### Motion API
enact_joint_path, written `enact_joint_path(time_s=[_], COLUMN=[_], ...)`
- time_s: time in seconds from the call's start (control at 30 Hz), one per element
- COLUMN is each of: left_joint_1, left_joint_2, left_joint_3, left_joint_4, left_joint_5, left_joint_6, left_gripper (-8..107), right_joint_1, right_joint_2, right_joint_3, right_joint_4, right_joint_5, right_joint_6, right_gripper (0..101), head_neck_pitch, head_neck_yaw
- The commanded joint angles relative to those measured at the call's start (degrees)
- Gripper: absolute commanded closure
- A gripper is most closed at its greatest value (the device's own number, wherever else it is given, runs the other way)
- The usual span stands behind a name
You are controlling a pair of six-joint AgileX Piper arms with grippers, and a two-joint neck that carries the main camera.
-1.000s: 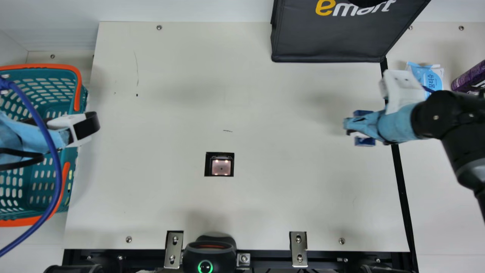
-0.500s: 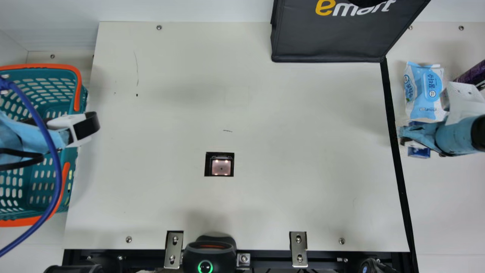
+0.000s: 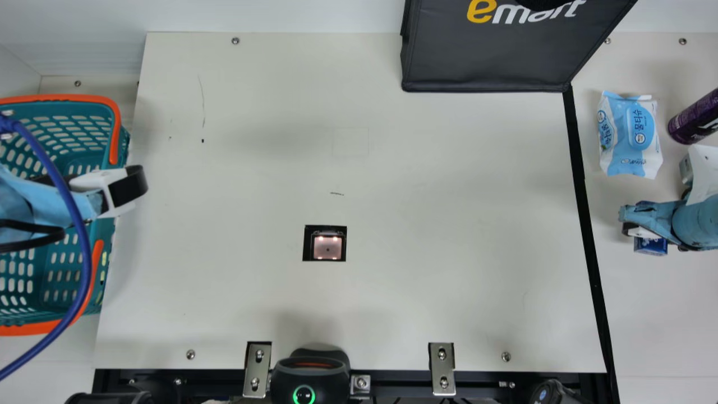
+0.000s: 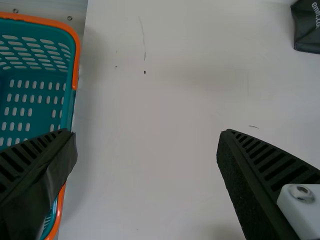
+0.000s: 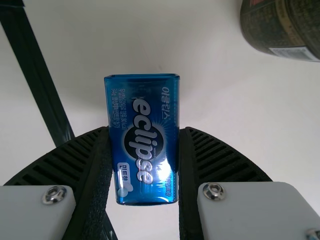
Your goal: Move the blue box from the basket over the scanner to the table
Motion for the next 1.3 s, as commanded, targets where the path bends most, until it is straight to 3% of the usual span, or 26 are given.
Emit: enact_joint_path(time_s=[0.0,0.53,0.87,1.27], left_joint_1=[0.00,0.00,0.00,0.00], left_joint_2=[0.00,0.00,0.00,0.00], left_joint_3=[0.00,0.00,0.00,0.00], left_joint_4=[0.00,0.00,0.00,0.00], left_joint_5=[0.00,0.00,0.00,0.00], left_joint_6=[0.00,0.00,0.00,0.00], left_gripper=[9,9,9,9], right_joint_1=[-0.11,0.62,1.35,2.72], right_joint_2=[0.77,8.03,9.06,7.40], right_joint_3=[0.08,-1.66,-2.87,-2.56], right_joint_4=[-0.26,1.36,2.35,0.07], right_joint_5=[-0.36,-2.54,-2.19,-1.79], right_joint_6=[0.54,3.62,4.83,7.38], right_gripper=[101,101,68,28], head_neck_pitch=[-1.75,-1.75,-1.75,-1.75], head_neck_yaw=[0.00,0.00,0.00,0.00])
